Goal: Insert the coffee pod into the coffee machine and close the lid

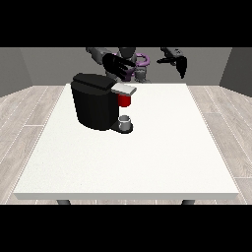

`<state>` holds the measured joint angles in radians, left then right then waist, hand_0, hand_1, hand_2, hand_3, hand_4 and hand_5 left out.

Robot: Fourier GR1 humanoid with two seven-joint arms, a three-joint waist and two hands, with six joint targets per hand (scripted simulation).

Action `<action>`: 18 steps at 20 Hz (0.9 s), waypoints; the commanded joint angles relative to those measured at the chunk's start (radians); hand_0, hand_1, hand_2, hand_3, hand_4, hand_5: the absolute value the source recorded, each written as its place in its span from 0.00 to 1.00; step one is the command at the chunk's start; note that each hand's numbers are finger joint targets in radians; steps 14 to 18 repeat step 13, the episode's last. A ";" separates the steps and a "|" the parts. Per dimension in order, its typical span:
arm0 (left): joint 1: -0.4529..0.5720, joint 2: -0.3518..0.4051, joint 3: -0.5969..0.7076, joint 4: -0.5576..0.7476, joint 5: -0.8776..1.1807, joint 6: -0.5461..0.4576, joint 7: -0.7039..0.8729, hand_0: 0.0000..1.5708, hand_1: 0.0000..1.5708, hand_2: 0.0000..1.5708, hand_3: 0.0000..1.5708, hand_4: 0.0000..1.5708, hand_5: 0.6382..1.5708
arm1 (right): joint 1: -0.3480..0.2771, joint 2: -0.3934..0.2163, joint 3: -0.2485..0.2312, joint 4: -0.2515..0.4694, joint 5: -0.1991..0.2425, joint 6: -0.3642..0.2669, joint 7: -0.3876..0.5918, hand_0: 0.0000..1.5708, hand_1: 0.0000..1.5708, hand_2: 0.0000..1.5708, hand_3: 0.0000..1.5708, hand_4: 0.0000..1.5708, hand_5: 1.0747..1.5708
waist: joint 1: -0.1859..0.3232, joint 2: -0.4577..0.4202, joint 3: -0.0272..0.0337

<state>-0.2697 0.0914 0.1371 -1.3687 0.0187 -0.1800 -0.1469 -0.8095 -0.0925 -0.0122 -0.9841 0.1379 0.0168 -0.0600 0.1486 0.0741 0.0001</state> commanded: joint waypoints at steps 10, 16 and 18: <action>0.086 -0.028 0.013 0.091 -0.017 0.053 -0.077 0.00 0.00 0.00 0.00 0.12 1.00 | 0.237 0.091 0.133 -0.174 -0.193 0.067 -0.089 0.00 0.00 0.00 0.00 0.18 1.00 | -0.138 -0.141 -0.0001; 0.137 -0.008 0.037 0.084 0.006 0.037 -0.066 0.00 0.00 0.00 0.00 0.12 1.00 | 0.423 0.092 0.178 -0.193 -0.193 0.039 -0.154 0.00 0.00 0.00 0.00 0.10 1.00 | -0.169 -0.181 0.0000; 0.137 -0.008 0.037 0.084 0.006 0.037 -0.066 0.00 0.00 0.00 0.00 0.12 1.00 | 0.423 0.092 0.178 -0.193 -0.193 0.039 -0.154 0.00 0.00 0.00 0.00 0.10 1.00 | -0.169 -0.181 0.0000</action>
